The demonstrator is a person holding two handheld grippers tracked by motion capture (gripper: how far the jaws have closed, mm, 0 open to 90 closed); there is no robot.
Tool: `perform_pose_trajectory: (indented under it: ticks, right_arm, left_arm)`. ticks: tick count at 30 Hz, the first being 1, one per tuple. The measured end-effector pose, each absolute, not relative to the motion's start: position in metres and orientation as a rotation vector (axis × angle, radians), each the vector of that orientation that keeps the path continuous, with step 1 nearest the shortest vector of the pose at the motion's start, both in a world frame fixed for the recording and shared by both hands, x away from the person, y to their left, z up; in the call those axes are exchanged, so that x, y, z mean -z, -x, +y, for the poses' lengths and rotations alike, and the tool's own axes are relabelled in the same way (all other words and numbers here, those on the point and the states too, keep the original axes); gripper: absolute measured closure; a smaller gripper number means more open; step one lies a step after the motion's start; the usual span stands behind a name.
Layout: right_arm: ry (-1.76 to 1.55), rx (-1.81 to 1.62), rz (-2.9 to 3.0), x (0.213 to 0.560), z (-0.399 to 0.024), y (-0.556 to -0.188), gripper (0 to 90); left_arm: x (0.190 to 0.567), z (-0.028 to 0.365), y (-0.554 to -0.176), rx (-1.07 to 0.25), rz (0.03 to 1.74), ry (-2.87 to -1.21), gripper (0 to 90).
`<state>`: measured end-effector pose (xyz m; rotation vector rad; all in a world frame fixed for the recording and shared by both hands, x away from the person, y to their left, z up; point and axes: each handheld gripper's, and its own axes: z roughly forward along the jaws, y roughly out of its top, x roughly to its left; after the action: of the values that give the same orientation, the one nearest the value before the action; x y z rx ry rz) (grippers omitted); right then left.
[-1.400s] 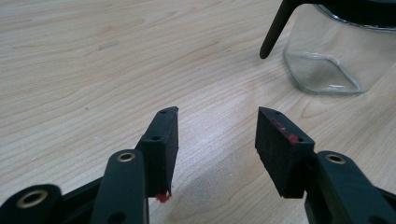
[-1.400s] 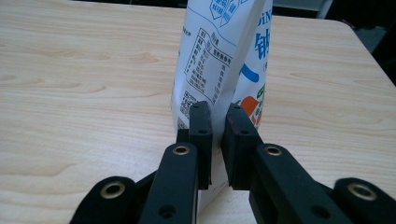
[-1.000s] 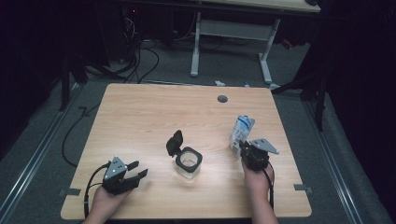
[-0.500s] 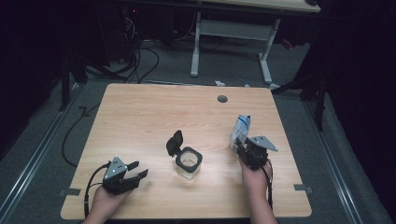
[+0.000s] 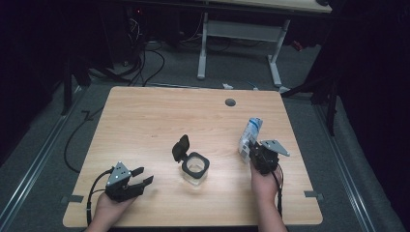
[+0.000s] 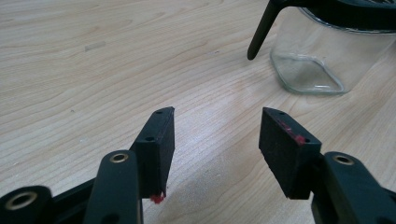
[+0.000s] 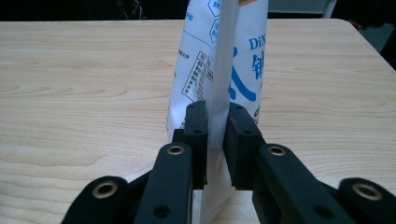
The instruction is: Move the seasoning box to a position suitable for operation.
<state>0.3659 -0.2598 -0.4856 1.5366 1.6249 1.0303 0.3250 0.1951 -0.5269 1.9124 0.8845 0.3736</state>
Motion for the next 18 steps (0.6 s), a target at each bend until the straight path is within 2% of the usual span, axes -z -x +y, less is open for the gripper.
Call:
perform_pose_trajectory:
  ticks: [18]
  right_arm:
    - [-1.492, -1.007, 1.662, 0.4857, -0.2595, -0.3647, 83.9]
  left_arm:
    - [0.5267, 0.1949, -0.3237, -0.376, 0.867, -1.916, 45.2]
